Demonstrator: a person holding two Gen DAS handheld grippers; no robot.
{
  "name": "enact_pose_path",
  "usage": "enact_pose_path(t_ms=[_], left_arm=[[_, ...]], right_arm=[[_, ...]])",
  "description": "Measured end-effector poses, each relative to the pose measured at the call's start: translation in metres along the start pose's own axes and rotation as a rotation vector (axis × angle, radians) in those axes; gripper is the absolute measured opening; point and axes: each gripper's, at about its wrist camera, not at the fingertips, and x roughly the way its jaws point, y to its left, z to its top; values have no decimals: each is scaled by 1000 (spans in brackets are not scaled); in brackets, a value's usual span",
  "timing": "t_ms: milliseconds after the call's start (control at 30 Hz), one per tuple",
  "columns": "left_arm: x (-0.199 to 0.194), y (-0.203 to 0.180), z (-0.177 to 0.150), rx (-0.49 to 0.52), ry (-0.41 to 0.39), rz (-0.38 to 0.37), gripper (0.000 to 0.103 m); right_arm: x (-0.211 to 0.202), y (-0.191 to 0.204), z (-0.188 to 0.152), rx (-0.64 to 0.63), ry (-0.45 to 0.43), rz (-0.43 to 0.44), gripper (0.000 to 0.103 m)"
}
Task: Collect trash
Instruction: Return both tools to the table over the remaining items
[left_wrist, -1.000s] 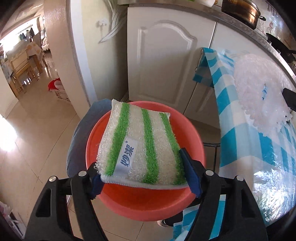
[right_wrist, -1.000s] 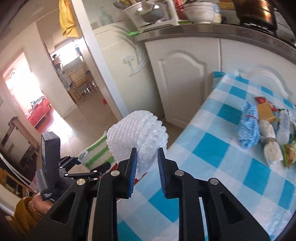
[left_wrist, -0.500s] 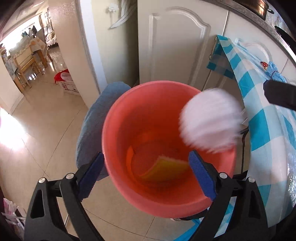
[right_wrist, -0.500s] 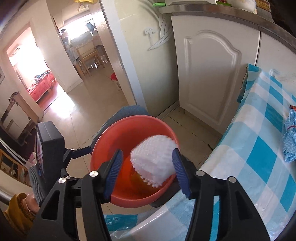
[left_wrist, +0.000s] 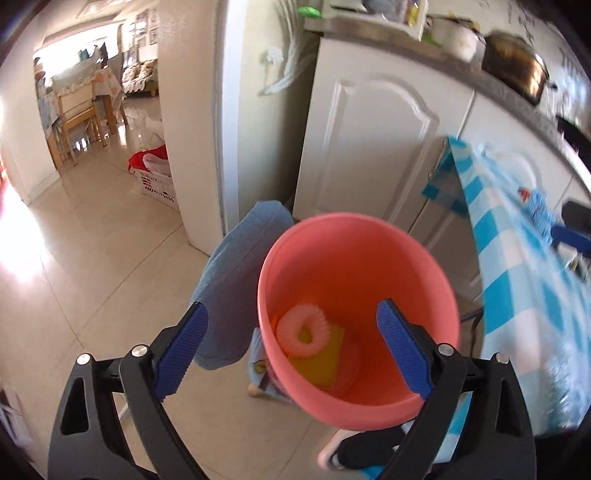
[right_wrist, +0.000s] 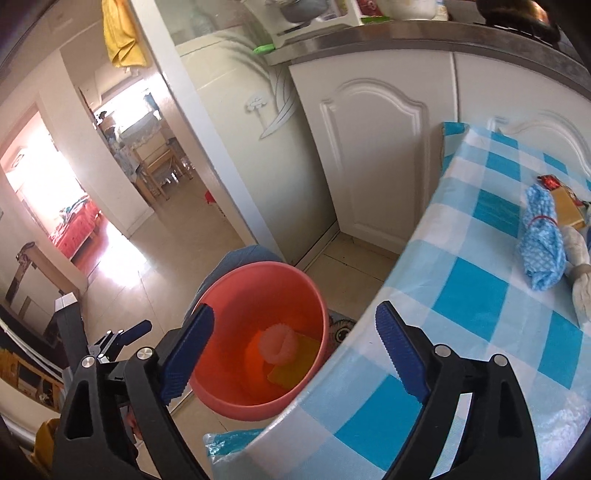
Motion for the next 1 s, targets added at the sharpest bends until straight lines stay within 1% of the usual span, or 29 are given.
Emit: enact_pose_path(t_ms=[67,167,233,333,433,533,767,900,1000], left_arm=[[-3,-3,3,-30,-23,-12,93],[-9,-12,8,-26,-44,-22,93],[-13,-22,13,-7,-42,-34,93],[-23,-43,19,30,-74,-46,93],[-33,-64,27,72,-86,-76,93],[-43,-89,33,99,-97,-126,93],[-51,-146,36,189,-74,-185,93],[-50,-177,33,225,-46,-220,93],[-51,-199,33,244,-42,-246,93]], right_arm=[[-16,-16,-4,43,-31,-9,89],[-37,-38,-11,92,-65,-28,90],[-53,-51,-17,115,-96,-49,90],[-75,-69,-24,151,-140,-68,90],[-96,-87,-30,178,-180,-106,91],[-120,-104,-37,210,-227,-149,91],[-165,-153,-54,310,-320,-229,91],[-186,-180,-66,370,-356,-260,91],[-199,-198,-76,407,-375,-278,91]])
